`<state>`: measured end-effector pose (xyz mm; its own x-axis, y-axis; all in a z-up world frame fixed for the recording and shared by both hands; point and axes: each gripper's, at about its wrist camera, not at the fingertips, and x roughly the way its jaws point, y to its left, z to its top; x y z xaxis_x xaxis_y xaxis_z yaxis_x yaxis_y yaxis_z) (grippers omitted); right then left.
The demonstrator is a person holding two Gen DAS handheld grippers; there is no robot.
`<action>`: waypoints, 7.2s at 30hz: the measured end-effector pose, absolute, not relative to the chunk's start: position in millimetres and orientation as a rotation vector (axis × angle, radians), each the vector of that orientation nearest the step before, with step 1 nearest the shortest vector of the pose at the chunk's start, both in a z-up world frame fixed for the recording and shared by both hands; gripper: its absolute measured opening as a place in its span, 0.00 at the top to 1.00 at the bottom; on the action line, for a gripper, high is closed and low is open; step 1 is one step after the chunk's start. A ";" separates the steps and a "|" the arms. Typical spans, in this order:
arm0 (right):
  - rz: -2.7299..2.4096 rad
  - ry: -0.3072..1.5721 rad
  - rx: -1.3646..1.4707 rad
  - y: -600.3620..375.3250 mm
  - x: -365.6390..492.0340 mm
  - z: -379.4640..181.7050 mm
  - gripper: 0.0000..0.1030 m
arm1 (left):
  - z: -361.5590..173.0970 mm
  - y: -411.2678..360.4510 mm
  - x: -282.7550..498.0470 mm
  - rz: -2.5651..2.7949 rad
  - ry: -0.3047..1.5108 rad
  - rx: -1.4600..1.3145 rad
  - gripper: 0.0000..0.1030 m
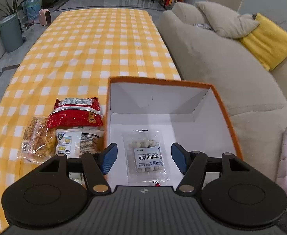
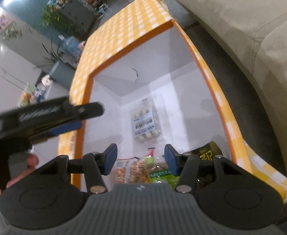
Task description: Organize snacks
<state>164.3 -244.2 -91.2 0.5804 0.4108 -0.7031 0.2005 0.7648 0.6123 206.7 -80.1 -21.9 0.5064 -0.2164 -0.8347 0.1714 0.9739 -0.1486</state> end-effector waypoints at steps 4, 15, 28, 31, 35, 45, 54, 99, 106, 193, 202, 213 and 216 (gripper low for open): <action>0.126 0.935 0.699 -245.6 160.8 -83.0 0.52 | -14.3 -63.4 198.9 -0.234 1.013 -0.076 0.28; 0.114 0.895 0.665 -244.1 151.1 -71.4 0.60 | -5.8 -20.0 189.8 -0.170 1.032 -0.132 0.28; 0.129 0.867 0.615 -236.7 153.3 -64.9 1.00 | -1.1 25.8 178.2 -0.143 1.036 -0.176 0.31; 0.087 0.852 0.608 -237.1 155.9 -58.3 1.00 | -5.3 33.4 174.6 -0.155 1.039 -0.193 0.35; 0.035 0.857 0.547 -235.8 175.1 -41.9 1.00 | -15.0 39.5 173.5 -0.184 1.045 -0.216 0.40; 0.003 1.077 0.388 -214.4 306.4 -95.0 1.00 | -24.6 46.0 168.5 -0.232 1.029 -0.232 0.40; -0.022 1.155 0.177 -182.4 348.2 -152.4 1.00 | -31.3 67.1 175.9 -0.205 1.034 -0.261 0.39; -0.072 1.070 0.272 -184.1 238.2 -66.0 0.94 | -22.6 81.1 160.4 -0.227 1.081 -0.196 0.25; 0.144 0.933 0.119 -139.4 206.8 -7.3 0.58 | -22.1 92.0 152.6 -0.234 1.066 -0.133 0.14; 0.470 0.822 0.555 -124.9 175.2 -33.8 0.67 | -131.1 80.0 175.8 -0.293 1.223 -0.099 0.51; 0.436 0.829 0.545 -140.6 169.7 -37.5 0.67 | -132.6 83.6 179.4 -0.233 1.246 -0.147 0.76; 0.439 0.777 0.549 -150.4 161.5 -25.2 0.67 | -95.6 114.1 173.3 -0.184 1.159 -0.311 0.76; 0.429 0.757 0.554 -158.1 156.2 -20.2 0.66 | -80.1 114.1 170.8 -0.200 1.115 -0.300 0.76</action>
<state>156.2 -158.1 -20.2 0.6540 0.5483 -0.5212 -0.1651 0.7758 0.6089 170.8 114.1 -80.1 0.4287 -0.3065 -0.8498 0.0088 0.9421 -0.3353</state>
